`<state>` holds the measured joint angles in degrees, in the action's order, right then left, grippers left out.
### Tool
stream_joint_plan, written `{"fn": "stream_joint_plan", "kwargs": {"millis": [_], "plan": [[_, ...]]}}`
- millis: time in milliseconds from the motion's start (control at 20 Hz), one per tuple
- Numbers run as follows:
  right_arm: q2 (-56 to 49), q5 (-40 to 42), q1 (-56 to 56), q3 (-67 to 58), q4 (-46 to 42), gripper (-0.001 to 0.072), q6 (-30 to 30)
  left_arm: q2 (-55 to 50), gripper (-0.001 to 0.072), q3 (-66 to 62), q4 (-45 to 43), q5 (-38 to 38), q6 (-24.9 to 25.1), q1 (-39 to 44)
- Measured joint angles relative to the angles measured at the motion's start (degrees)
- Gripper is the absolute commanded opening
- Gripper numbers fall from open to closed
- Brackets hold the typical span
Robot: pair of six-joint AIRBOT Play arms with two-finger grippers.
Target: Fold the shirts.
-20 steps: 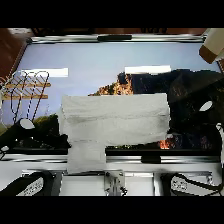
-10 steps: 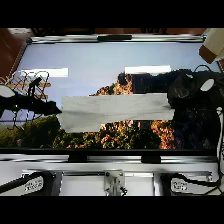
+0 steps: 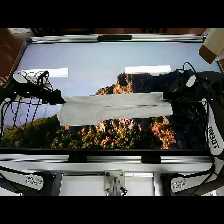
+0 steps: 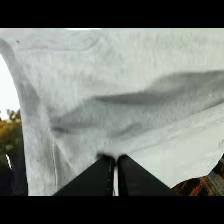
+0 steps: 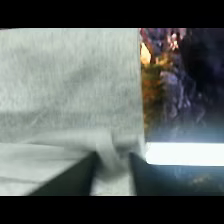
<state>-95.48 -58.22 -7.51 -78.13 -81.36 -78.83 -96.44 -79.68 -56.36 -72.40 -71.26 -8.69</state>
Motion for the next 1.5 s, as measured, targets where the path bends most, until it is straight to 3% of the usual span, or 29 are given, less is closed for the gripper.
{"fn": "stream_joint_plan", "kwargs": {"millis": [50, 150, 400, 700, 750, 800, 850, 900, 1000, 1050, 1100, 1200, 1250, 1500], "plan": [[-0.3, -0.5, 0.0, -0.2, 0.5, 0.0551, 0.3, -0.6, 0.0472, -0.3, 0.0, 0.0, -0.3, 0.0], [-0.6, -3.2, -0.3, -1.0, 1.9, 0.0686, 2.8, -1.4, 0.0472, -1.2, 0.0, -1.4, -0.3, -0.2], [-2.1, -8.7, -5.8, -2.4, 11.1, 0.0685, 6.3, -1.6, 0.0462, -4.2, 0.2, -6.4, -0.5, -0.4], [-6.9, -9.3, -8.8, -2.8, 20.3, 0.0675, 6.5, 1.7, 0.0462, -5.3, 0.9, -8.6, -0.5, 0.4], [-7.6, -9.4, -8.7, -2.9, 21.3, 0.0658, 6.2, 2.3, 0.0462, -5.4, 1.0, -8.7, -0.5, 0.7], [-8.3, -9.2, -8.2, -3.0, 21.8, 0.051, 6.0, 2.8, 0.0462, -5.4, 1.1, -8.8, -0.5, 1.1], [-8.9, -9.2, -7.7, -3.0, 22.6, 0.0273, 6.0, 3.2, 0.0462, -5.5, 1.1, -8.8, -0.5, 1.6], [-9.5, -9.4, -7.3, -2.9, 22.3, 0.0114, 5.7, 3.6, 0.0462, -5.5, 1.3, -8.7, -0.5, 2.2], [-9.6, -10.1, -6.5, -3.4, 22.3, 0.0083, 5.5, 4.0, 0.0459, -5.5, 2.3, -7.8, -0.4, 3.9], [-9.2, -10.5, -6.3, -3.8, 22.0, 0.0083, 5.5, 4.1, 0.0422, -5.5, 3.1, -7.1, -0.4, 4.9], [-8.2, -11.5, -6.2, -4.4, 21.6, 0.0083, 5.8, 4.2, 0.0345, -5.5, 4.5, -6.0, -0.6, 6.3], [-4.6, -11.7, -6.1, -5.4, 23.2, 0.0082, 6.2, 4.3, 0.0108, -5.5, 7.1, -3.0, -3.1, 9.7], [-2.4, -12.5, -5.9, -5.6, 23.3, 0.0082, 6.4, 4.3, 0.0033, -5.4, 8.2, -1.0, -4.7, 12.2], [10.6, -19.4, -4.1, -6.3, 24.1, 0.0082, 4.8, 2.1, 0.0032, -3.9, 11.6, 12.3, -11.3, 28.5]]}}
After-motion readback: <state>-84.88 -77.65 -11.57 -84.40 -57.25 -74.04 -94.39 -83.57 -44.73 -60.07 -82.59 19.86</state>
